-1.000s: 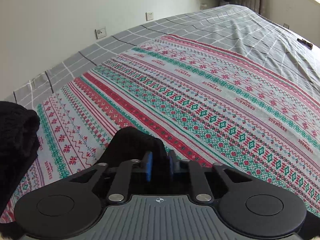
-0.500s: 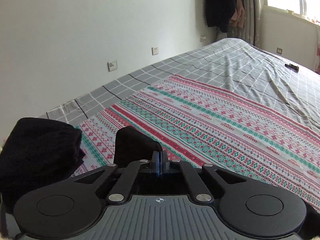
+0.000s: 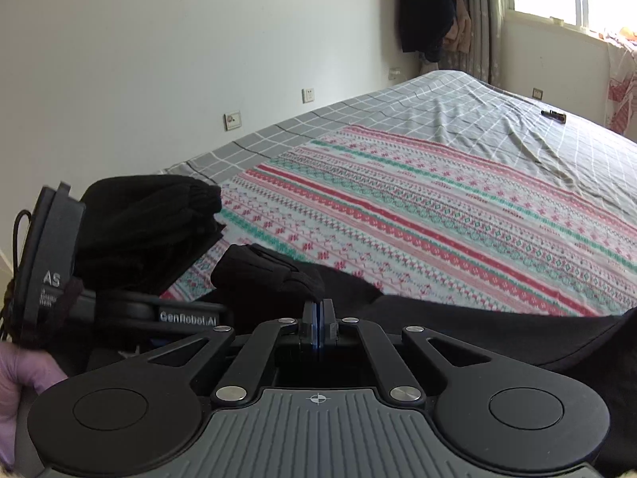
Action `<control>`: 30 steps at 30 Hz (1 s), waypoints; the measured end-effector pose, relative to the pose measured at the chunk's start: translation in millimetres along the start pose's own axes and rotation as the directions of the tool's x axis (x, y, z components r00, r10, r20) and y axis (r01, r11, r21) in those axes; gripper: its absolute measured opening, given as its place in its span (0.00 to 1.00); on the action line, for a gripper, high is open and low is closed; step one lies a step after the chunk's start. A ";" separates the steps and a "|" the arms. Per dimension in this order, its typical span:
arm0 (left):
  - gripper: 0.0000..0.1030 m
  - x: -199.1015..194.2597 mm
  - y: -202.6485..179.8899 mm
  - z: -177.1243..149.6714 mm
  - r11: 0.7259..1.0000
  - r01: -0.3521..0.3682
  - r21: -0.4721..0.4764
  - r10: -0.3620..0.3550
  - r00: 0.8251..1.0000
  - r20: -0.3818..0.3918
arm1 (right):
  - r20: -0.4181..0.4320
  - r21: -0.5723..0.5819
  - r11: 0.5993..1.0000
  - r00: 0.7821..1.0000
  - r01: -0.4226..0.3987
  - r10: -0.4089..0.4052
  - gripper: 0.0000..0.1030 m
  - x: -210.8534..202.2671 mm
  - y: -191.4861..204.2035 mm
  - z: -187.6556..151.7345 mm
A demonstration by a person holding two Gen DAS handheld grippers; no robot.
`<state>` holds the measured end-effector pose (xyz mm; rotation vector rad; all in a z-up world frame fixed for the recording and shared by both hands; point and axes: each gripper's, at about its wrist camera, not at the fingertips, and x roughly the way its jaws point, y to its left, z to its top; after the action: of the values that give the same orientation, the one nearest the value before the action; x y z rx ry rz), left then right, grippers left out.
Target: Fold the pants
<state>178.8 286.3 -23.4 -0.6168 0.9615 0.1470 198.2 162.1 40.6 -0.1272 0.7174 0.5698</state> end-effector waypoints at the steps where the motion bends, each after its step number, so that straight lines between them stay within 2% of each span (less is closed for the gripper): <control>1: 0.90 -2.9 1.8 -3.9 1.000 0.013 -0.005 -0.013 1.000 -0.004 | -0.014 0.012 1.000 1.000 -0.010 0.010 0.01 -0.8 1.6 -11.4; 4: 0.90 -9.5 7.2 -11.8 0.999 0.047 -0.023 -0.047 0.999 -0.009 | -0.081 0.019 0.998 0.995 -0.056 0.057 0.04 2.6 3.3 -44.9; 8: 0.90 -22.5 15.0 -28.6 0.997 0.065 -0.030 -0.066 0.998 -0.018 | -0.193 -0.006 0.996 0.977 -0.094 0.091 0.08 -0.1 10.1 -75.7; 10: 0.90 -30.6 19.1 -33.4 0.994 0.105 -0.042 -0.106 0.994 -0.015 | -0.194 -0.012 0.995 0.976 -0.099 0.095 0.10 -12.1 6.7 -78.1; 12: 0.91 -39.7 22.6 -38.0 0.983 0.170 -0.072 -0.171 0.985 -0.006 | -0.182 0.013 0.995 0.978 -0.101 0.101 0.20 -25.7 -4.2 -77.1; 14: 0.91 -40.6 25.0 -41.7 0.967 0.225 -0.116 -0.230 0.973 -0.025 | -0.160 0.068 0.994 0.983 -0.082 0.092 0.36 -39.1 -21.7 -76.7; 17: 0.91 -41.6 16.5 -48.8 0.948 0.285 -0.143 -0.293 0.956 -0.031 | -0.130 0.158 0.987 0.990 -0.041 0.062 0.39 -53.3 -59.3 -79.1; 19: 0.91 -40.9 5.4 -50.8 0.945 0.305 -0.118 -0.309 0.951 -0.022 | -0.113 0.222 0.975 0.993 -0.008 0.034 0.39 -61.0 -85.7 -82.7; 21: 0.91 -39.8 -8.4 -53.2 0.951 0.296 -0.086 -0.299 0.954 -0.022 | -0.093 0.286 0.958 0.996 0.022 0.005 0.39 -66.0 -113.8 -85.6; 23: 0.91 -31.3 -18.0 -56.3 0.963 0.254 -0.086 -0.259 0.965 -0.050 | -0.075 0.350 0.935 0.997 0.052 -0.027 0.39 -67.1 -140.0 -86.0; 24: 0.91 -23.9 -20.4 -58.3 0.967 0.231 -0.104 -0.239 0.969 -0.069 | -0.068 0.376 0.925 0.997 0.063 -0.041 0.39 -66.4 -150.0 -84.8; 26: 0.91 -11.3 -19.5 -61.8 0.965 0.206 -0.161 -0.224 0.969 -0.103 | -0.045 0.426 0.901 0.996 0.084 -0.071 0.53 -60.8 -169.1 -83.3; 27: 0.91 -6.0 -18.5 -62.7 0.961 0.201 -0.188 -0.225 0.968 -0.112 | -0.037 0.450 0.888 0.996 0.094 -0.086 0.55 -56.6 -179.0 -82.9; 30: 0.90 -0.9 -14.9 -65.4 0.943 0.193 -0.270 -0.218 0.974 -0.063 | -0.039 0.515 0.850 0.994 0.108 -0.103 0.56 -38.9 -205.1 -84.6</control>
<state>136.8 238.1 -43.6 -0.9721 0.9672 0.0598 234.5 -53.4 -14.1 0.3337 0.8463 0.2539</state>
